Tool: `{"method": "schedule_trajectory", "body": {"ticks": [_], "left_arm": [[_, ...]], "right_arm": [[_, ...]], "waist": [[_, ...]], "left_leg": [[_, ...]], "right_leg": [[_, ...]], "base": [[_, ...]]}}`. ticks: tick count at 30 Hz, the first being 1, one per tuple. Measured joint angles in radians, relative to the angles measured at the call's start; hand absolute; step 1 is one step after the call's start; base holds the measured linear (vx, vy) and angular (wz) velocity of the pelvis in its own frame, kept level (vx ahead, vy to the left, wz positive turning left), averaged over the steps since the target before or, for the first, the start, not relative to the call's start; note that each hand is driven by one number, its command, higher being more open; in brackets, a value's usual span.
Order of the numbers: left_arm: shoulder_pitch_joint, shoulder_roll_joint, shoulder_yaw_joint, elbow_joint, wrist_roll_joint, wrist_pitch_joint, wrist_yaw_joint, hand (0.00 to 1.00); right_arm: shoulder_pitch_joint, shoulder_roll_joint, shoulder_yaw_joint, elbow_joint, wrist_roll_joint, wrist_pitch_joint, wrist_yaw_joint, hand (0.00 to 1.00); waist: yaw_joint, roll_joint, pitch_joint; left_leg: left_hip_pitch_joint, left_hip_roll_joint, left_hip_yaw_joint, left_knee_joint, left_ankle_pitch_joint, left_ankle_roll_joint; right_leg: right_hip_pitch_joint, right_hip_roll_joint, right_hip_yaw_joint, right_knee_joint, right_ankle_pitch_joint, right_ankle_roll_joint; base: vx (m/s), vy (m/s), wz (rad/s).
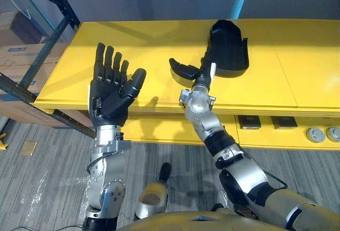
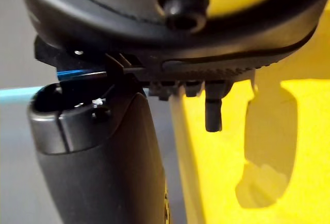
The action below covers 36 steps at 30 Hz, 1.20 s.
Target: Walk over and take three plastic housings, then place them on the shelf
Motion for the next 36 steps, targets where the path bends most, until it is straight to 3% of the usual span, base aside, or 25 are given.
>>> {"method": "schedule_trajectory", "body": {"ticks": [10,15,18,21,24,29,32,36], "left_arm": [[0.03,0.0,-0.002,0.001,0.002,0.005,-0.001,1.0],[0.03,0.001,-0.001,0.031,0.003,0.005,-0.005,1.0],[0.03,0.004,-0.001,0.038,0.006,0.004,-0.022,1.0],[0.028,0.019,0.001,0.038,0.052,-0.008,-0.047,1.0],[0.019,0.033,0.001,0.038,0.052,-0.021,-0.05,1.0],[0.003,0.033,-0.054,0.038,0.052,-0.02,-0.046,1.0],[-0.029,0.031,-0.127,0.038,0.051,-0.006,-0.044,1.0],[-0.066,0.031,-0.176,0.061,0.051,0.041,-0.041,1.0]], "right_arm": [[0.053,-0.01,0.025,-0.035,-0.021,-0.019,0.071,1.0],[0.127,-0.017,0.089,-0.075,0.022,-0.097,0.244,1.0],[0.248,-0.042,0.186,-0.223,0.021,-0.118,0.34,1.0],[0.407,-0.102,0.213,-0.451,0.034,-0.12,0.465,1.0],[0.527,-0.17,0.129,-0.7,0.074,-0.122,0.528,1.0],[0.714,-0.188,-0.137,-0.884,0.072,-0.126,0.488,1.0],[0.867,-0.198,-0.279,-0.934,0.071,-0.112,0.451,1.0],[1.041,-0.187,-0.354,-0.948,0.07,-0.095,0.421,1.0]], "waist": [[-0.011,0.0,-0.001],[-0.027,-0.002,-0.009],[-0.028,-0.012,-0.026],[-0.039,-0.039,-0.059],[-0.074,-0.065,-0.076],[-0.15,-0.093,-0.131],[-0.209,-0.089,-0.154],[-0.277,-0.079,-0.172]], "left_leg": [[0.009,-0.001,0.004,0.0,0.004,0.006],[0.018,0.0,0.012,0.0,0.0,0.004],[0.018,0.001,0.028,-0.001,-0.009,0.003],[0.02,0.0,0.04,0.0,-0.015,0.003],[0.049,0.002,0.096,-0.001,-0.028,0.006],[0.089,0.021,0.229,-0.005,-0.069,0.003],[0.111,0.03,0.312,-0.005,-0.079,0.007],[0.132,0.06,0.442,-0.005,-0.096,-0.009]], "right_leg": [[0.015,0.008,0.001,-0.019,0.009,0.013],[0.032,0.014,0.005,-0.049,0.017,0.011],[0.035,0.025,0.018,-0.079,0.029,0.009],[0.038,0.025,0.029,-0.089,0.04,0.018],[0.037,0.022,0.083,-0.098,0.05,0.019],[-0.013,0.023,0.215,-0.096,0.056,0.008],[-0.044,0.029,0.299,-0.098,0.074,0.008],[-0.101,0.063,0.429,-0.109,0.108,0.001]], "base": [[0.0,-0.038,-0.01],[0.0,-0.034,-0.05],[0.03,-0.037,-0.13],[0.07,-0.027,-0.09],[0.02,0.012,-0.42],[-0.02,0.027,-0.78],[0.01,0.011,-0.8],[0.03,-0.008,-1.05]]}}
